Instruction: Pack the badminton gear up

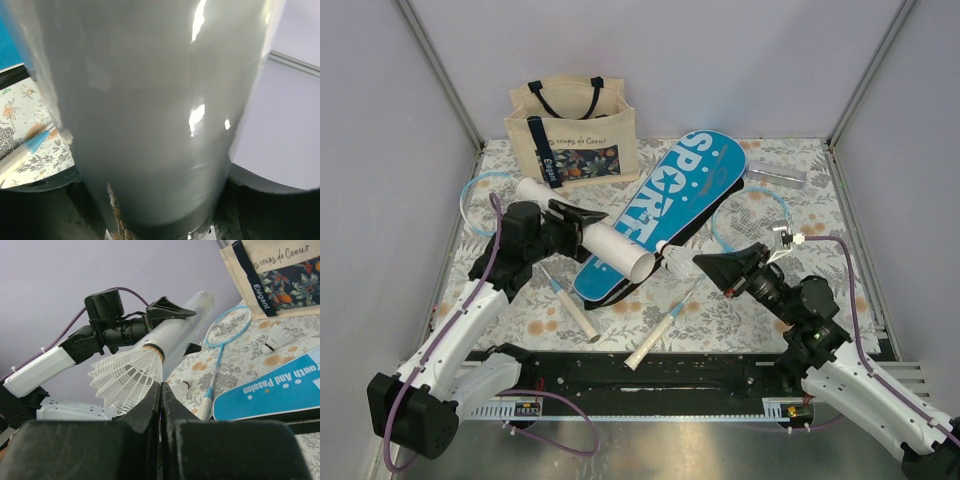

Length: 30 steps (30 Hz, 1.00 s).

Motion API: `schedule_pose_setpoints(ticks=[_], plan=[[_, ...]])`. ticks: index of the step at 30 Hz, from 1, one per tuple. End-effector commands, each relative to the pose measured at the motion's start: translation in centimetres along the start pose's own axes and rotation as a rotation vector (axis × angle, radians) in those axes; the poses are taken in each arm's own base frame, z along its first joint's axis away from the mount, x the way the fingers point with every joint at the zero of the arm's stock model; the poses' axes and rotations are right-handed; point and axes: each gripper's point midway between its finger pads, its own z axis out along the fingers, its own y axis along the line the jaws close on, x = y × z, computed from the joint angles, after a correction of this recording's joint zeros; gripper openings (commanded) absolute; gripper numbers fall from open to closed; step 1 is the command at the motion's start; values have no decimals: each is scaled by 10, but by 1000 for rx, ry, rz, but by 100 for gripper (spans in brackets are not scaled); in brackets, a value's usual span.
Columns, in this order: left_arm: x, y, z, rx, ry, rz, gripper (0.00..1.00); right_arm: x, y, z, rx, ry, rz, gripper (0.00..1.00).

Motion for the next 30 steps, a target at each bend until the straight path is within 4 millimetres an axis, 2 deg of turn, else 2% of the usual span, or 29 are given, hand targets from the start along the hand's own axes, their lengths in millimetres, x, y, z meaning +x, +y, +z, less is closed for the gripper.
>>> schedule_pose_setpoints(ticks=[1, 4, 10, 15, 23, 27, 30], plan=[[-6, -37, -8, 87, -44, 21, 56, -1, 15, -2, -60, 12, 3, 0], [-8, -34, -7, 77, -53, 14, 56, 0, 19, 1, -79, 22, 18, 0], [-8, -35, -6, 77, -55, 10, 56, 13, 12, 9, -79, 61, 76, 0], [-13, -28, -3, 56, -80, 6, 56, 13, 16, 17, -100, 58, 95, 0], [-32, -19, -1, 16, -184, 17, 57, 6, 14, 3, -63, 37, 25, 0], [-27, -21, 3, 18, -149, 10, 57, 12, 13, -4, -73, 40, 53, 0], [-22, -21, 5, 25, -115, -14, 57, 15, 12, -1, -73, 59, 40, 0]])
